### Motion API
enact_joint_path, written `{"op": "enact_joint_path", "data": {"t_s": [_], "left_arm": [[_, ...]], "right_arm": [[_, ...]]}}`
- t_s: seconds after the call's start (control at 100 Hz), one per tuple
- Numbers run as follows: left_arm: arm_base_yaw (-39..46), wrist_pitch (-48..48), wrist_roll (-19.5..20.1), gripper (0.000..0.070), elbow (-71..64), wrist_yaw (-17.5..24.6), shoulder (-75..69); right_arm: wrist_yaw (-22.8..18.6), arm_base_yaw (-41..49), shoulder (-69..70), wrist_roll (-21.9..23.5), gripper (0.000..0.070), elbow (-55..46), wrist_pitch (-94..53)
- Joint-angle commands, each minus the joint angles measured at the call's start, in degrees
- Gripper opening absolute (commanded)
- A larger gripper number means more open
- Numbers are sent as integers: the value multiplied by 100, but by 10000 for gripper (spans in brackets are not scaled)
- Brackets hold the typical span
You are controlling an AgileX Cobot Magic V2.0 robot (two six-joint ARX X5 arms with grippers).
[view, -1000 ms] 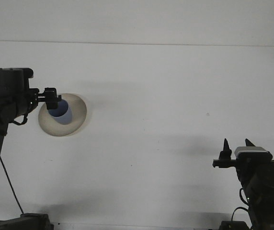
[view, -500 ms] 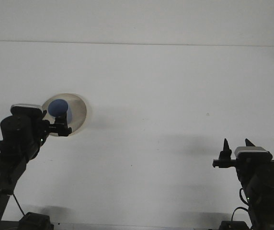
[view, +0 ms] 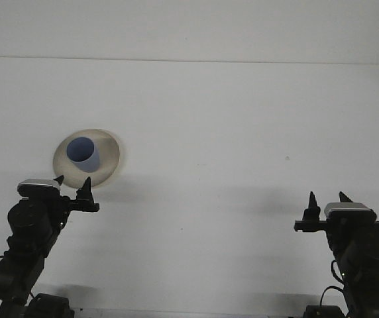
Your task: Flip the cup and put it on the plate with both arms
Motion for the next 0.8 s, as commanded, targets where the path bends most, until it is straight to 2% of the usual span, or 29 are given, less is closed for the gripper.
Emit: {"op": "enact_joint_path", "data": {"t_s": [0.0, 0.14, 0.17, 0.22, 0.25, 0.3, 0.37, 0.43, 0.79], "left_arm": [[-11, 118, 52, 463, 55, -35, -26], [-11, 120, 52, 443, 55, -35, -114], [-11, 120, 52, 403, 55, -35, -131], [-11, 120, 55, 296, 55, -35, -136], [-11, 120, 55, 226, 55, -35, -144], [-11, 120, 52, 116, 55, -35, -166], [-11, 120, 55, 6, 55, -35, -166], [-11, 120, 52, 5, 55, -35, -166], [-11, 127, 50, 13, 55, -35, -175]], "right_arm": [[22, 7, 20, -7, 456, 57, 55], [22, 7, 20, -7, 456, 57, 52], [22, 7, 20, -7, 455, 57, 52], [24, 7, 20, -7, 433, 57, 52], [22, 7, 20, -7, 388, 57, 52], [22, 7, 20, -7, 269, 57, 50], [22, 7, 20, -7, 97, 57, 50], [22, 7, 20, -7, 0, 57, 50], [20, 7, 20, -7, 0, 57, 57]]}}
